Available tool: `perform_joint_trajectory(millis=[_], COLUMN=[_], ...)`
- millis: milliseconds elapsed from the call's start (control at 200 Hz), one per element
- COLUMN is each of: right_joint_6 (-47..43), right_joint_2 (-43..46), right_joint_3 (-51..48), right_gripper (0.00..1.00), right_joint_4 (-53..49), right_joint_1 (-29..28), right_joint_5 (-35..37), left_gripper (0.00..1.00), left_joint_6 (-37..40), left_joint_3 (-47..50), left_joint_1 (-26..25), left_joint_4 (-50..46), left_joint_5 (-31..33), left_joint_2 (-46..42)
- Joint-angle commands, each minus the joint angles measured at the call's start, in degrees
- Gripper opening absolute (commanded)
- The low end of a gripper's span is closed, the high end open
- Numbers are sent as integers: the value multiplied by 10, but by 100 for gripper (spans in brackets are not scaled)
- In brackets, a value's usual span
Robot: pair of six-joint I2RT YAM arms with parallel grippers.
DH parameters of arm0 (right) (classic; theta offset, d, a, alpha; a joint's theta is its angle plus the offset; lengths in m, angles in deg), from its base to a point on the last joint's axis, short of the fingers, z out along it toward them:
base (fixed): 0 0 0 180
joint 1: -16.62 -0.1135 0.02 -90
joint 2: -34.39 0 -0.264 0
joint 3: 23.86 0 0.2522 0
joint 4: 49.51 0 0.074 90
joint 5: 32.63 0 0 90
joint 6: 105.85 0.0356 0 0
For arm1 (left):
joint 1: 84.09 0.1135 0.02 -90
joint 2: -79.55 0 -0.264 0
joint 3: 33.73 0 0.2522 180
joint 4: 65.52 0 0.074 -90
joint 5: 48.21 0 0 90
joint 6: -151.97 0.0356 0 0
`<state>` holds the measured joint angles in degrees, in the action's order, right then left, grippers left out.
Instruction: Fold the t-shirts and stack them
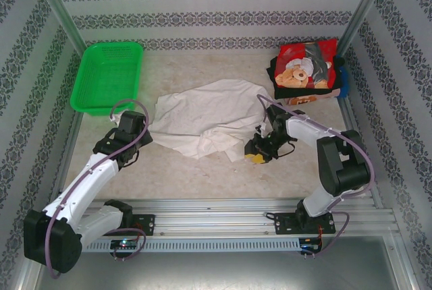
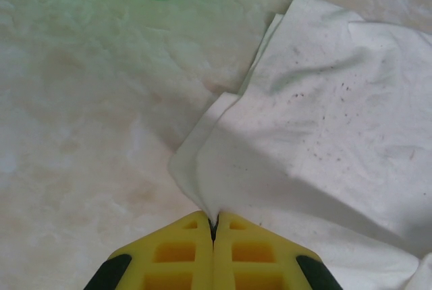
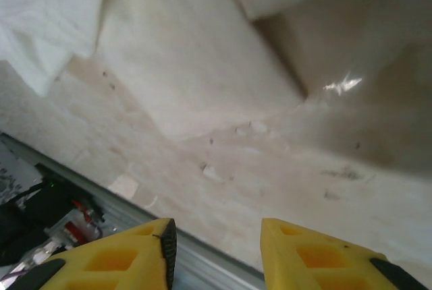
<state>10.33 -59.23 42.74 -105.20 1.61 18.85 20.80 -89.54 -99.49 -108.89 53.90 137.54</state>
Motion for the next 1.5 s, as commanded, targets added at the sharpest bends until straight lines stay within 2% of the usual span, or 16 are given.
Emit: perform_joint_trajectory(millis=[0,155,440,510,624,809,939,1104,1214,1259,1359,1499], right_joint_6=[-4,-8,3,8,4,-51,-98,-181,-245,-264,-265,-258], right_joint_2=[-16,-52,-91,-99,-109,-48,-2,30,64,73,113,180], right_joint_3=[8,24,56,59,72,134,180,217,194,173,90,-30], right_gripper=[39,35,34,30,14,0,0,0,0,0,0,0], right_joint_4=[33,41,54,57,50,-18,-34,-17,29,27,37,48], right_joint_1=[-7,-13,-48,-54,-55,-32,3,9,-20,-42,-84,-185], right_joint_5=[43,83,126,141,168,263,285,314,298,314,297,298], left_gripper=[0,0,0,0,0,0,0,0,0,0,0,0], left_joint_6=[3,0,1,0,0,3,-1,0,4,1,-5,-10], left_joint_3=[-1,2,2,4,7,7,18,16,11,11,22,36], left_joint_1=[-6,-8,-11,-11,-12,-13,-16,-30,-40,-42,-43,-44], left_joint_4=[2,6,5,6,8,9,32,76,93,95,102,100], left_joint_5=[1,1,4,4,4,0,-11,-31,-39,-38,-34,-29], left_joint_2=[-12,-17,-23,-25,-26,-26,-21,4,25,29,23,19])
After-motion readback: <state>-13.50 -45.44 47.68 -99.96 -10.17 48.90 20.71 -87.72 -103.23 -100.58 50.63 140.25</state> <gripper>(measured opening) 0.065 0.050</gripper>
